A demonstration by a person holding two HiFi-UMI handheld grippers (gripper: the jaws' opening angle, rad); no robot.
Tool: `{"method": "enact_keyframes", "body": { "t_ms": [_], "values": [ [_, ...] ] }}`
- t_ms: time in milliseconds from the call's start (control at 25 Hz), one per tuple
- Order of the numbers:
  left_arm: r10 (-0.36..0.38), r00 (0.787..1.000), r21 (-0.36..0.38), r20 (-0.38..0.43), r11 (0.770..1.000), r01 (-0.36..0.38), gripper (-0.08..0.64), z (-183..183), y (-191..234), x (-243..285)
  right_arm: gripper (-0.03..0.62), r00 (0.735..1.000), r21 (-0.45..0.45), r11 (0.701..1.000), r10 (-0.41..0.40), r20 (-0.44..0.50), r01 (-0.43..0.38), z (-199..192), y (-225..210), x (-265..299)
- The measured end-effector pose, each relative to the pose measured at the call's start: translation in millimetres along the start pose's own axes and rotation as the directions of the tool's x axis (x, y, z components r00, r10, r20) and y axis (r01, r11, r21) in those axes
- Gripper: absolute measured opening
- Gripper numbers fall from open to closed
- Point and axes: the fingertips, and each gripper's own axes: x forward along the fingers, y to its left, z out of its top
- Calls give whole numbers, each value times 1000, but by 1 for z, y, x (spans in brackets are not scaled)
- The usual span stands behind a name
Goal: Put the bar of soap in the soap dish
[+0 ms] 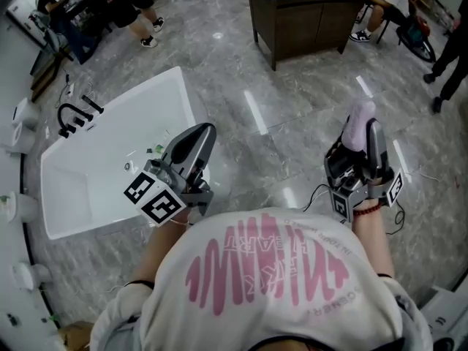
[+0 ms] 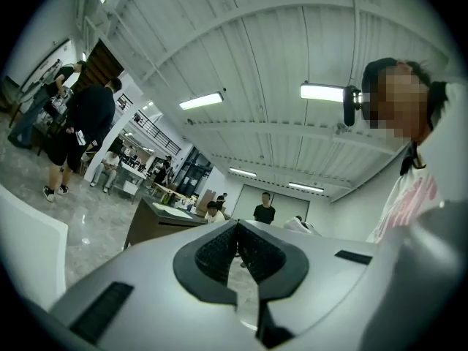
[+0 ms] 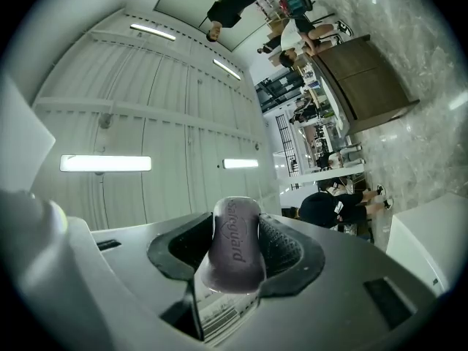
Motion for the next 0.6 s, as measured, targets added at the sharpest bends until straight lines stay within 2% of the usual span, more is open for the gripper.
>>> {"method": "enact_keyframes", "body": {
  "t_ms": [280, 600],
  "values": [
    [-32, 997, -57, 65, 998, 36, 9, 3, 12, 5, 202, 999, -22, 999, -22, 49, 23, 2, -6, -12],
    [-50, 999, -51, 0, 997, 50, 9, -10, 21, 28, 202, 997, -40, 998, -39, 69, 42, 19, -15, -7]
  ]
}}
